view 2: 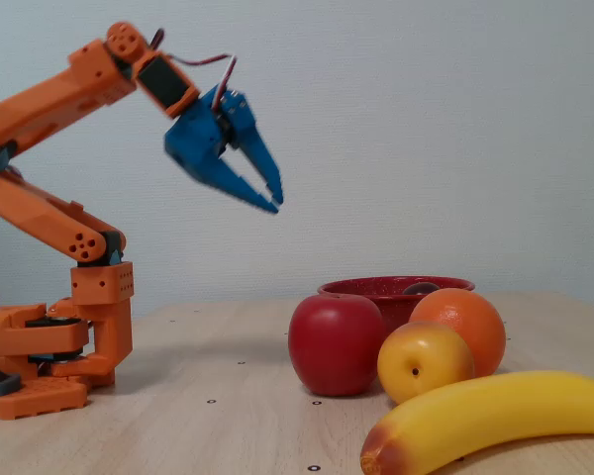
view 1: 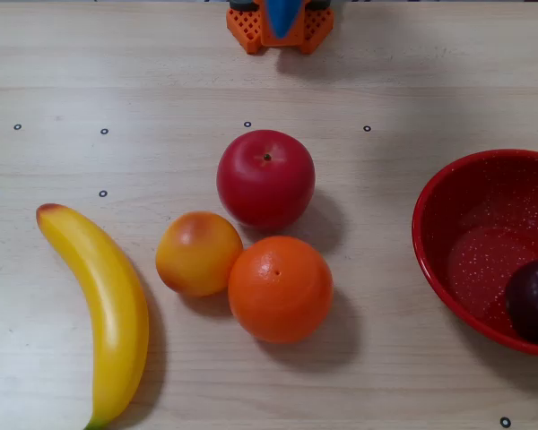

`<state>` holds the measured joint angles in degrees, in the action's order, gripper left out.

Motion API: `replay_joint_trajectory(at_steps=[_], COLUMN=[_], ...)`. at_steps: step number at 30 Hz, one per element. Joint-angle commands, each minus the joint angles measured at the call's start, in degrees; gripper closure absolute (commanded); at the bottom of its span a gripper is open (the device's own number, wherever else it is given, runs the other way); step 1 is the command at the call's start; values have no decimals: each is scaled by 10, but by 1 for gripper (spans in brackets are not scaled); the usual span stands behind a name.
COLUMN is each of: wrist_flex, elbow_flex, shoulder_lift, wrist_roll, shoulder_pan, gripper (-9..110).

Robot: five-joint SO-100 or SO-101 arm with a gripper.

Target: Put plum in the red bowl.

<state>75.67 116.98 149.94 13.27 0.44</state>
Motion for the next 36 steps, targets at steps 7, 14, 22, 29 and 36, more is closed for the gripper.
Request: replay_joint_trajectory(at_steps=[7,14,22,29,36], wrist_flex=[-34,-31,-60,-83,-217], elbow_flex=[152,270,381,461,565], shoulder_lift=[177,279,363,409,409], wrist_roll=[-5,-25,-54,-77,-92], shoulder_pan=[27,33,37,35,35], gripper=[102,102,102,102,102])
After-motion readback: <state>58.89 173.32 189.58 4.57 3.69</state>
